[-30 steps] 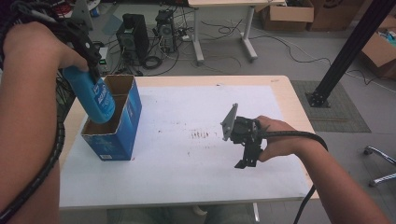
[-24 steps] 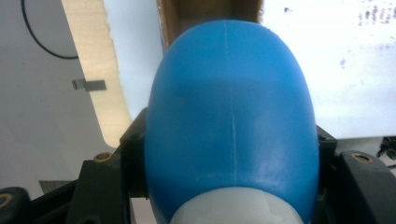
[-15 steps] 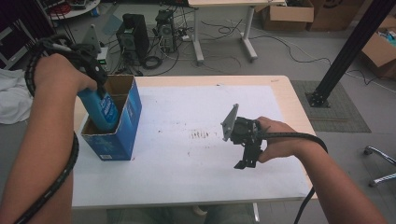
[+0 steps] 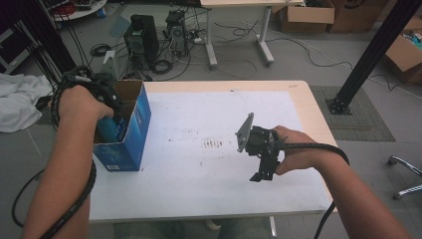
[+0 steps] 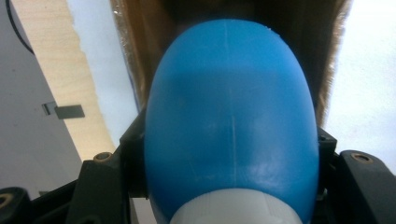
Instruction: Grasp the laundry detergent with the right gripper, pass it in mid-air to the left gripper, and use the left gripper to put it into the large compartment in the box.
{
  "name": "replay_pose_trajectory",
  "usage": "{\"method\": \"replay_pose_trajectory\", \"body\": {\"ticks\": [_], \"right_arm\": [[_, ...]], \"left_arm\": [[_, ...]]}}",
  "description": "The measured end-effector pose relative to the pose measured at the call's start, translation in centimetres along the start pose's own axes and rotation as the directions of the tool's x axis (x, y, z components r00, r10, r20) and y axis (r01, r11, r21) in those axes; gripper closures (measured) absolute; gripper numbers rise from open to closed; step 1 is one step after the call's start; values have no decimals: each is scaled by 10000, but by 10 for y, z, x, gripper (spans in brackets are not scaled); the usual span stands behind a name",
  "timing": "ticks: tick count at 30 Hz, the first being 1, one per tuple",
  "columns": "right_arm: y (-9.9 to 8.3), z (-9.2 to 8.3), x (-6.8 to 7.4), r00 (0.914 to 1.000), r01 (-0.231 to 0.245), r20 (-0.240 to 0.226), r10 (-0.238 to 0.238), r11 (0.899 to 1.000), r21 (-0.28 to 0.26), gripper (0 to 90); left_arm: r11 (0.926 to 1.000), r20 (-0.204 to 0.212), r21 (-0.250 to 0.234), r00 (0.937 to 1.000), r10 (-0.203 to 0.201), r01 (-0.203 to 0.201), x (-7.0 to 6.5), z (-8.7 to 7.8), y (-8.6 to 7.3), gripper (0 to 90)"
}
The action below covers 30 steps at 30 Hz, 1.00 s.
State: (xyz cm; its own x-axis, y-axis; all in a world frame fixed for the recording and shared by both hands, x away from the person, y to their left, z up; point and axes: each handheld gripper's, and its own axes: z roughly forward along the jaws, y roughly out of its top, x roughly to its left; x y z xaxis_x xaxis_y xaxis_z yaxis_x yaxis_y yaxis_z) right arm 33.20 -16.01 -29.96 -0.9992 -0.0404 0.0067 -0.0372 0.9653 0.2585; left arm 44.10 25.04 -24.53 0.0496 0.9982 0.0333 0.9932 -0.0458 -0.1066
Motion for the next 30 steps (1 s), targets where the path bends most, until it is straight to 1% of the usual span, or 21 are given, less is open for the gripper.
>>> {"method": "replay_pose_trajectory", "body": {"ticks": [1,4,5,6,7,8,9,13,17,18,19,22,23,24,25,30], "right_arm": [[-1,0,0,10000,-12,-4,12,10000,-25,0],[-1,0,0,10000,-30,-16,30,10000,-32,0],[-1,1,0,10000,-30,-11,30,10000,-43,0],[-2,1,0,10000,-44,-20,44,10000,-40,0],[-2,2,0,10000,-63,-36,63,10000,-54,0],[-2,2,0,10000,-63,-36,63,10000,-54,0],[-3,3,0,9999,-91,-42,91,10000,-20,0],[-5,3,0,9999,-148,-33,148,9999,-29,0],[-4,3,-1,9998,-183,-30,183,9998,-70,0],[-4,4,-1,9999,-156,-37,156,9999,-53,0],[-3,4,0,9999,-142,-49,142,9999,-72,0],[-3,4,0,9999,-143,-55,142,9999,-70,0],[-3,4,0,9999,-140,-61,140,9999,-62,0],[-3,4,0,9999,-140,-61,140,9999,-62,0],[-2,4,-1,9999,-150,-53,150,9999,-58,0],[-2,4,-1,9999,-140,-60,140,9999,-80,0]], "left_arm": [[9999,14,-136,10000,-11,12,0,6,1,386],[9999,23,-108,10000,38,-38,0,9,2,386],[9999,51,-156,10000,-36,37,0,11,2,386],[10000,35,-83,10000,-18,19,0,13,3,386],[10000,-86,-20,10000,25,-25,-1,18,5,386],[10000,-86,-20,10000,25,-25,-1,18,5,387],[10000,-68,9,10000,1,-1,-1,22,6,386],[9999,-31,7,9999,132,-132,-3,25,8,386],[9999,-13,-3,9999,139,-139,-5,29,10,386],[9998,-42,72,9998,186,-186,-5,30,10,386],[9999,-133,39,9998,155,-155,-6,33,11,386],[9998,-168,143,9997,169,-167,-5,36,12,386],[9999,-176,80,9998,120,-119,-4,38,11,387],[9997,-183,163,9997,162,-159,-3,40,11,387],[9998,-138,112,9998,139,-137,-2,43,11,386],[9999,-101,-45,9998,152,-152,-1,44,9,386]]}}
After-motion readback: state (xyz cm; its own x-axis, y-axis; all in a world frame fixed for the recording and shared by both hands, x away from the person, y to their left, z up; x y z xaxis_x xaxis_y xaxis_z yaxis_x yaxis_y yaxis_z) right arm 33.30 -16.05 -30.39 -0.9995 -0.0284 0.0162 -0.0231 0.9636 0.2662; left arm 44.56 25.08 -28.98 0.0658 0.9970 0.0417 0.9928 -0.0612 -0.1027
